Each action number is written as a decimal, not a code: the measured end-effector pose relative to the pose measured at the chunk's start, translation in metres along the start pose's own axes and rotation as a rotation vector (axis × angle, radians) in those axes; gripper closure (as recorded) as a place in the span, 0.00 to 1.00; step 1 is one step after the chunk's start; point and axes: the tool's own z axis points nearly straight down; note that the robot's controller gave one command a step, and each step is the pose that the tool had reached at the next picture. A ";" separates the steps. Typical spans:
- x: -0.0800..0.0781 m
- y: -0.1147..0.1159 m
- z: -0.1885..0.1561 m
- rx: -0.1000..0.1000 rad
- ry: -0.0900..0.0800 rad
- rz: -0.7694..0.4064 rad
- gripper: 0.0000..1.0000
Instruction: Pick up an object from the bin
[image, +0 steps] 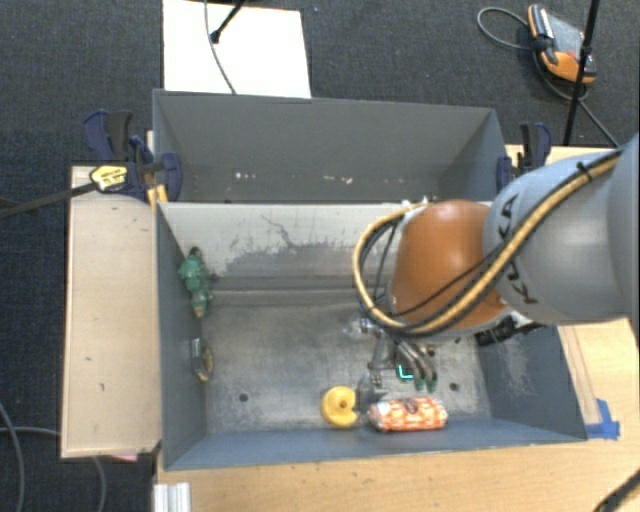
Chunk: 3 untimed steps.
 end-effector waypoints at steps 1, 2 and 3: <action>-0.002 0.000 -0.003 -0.001 -0.007 0.002 0.00; 0.013 0.025 0.057 -0.002 -0.009 -0.043 1.00; 0.012 0.025 0.058 -0.002 -0.013 -0.038 0.00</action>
Offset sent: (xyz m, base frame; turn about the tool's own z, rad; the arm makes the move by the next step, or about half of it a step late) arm -0.0146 0.0239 -0.0591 -0.0400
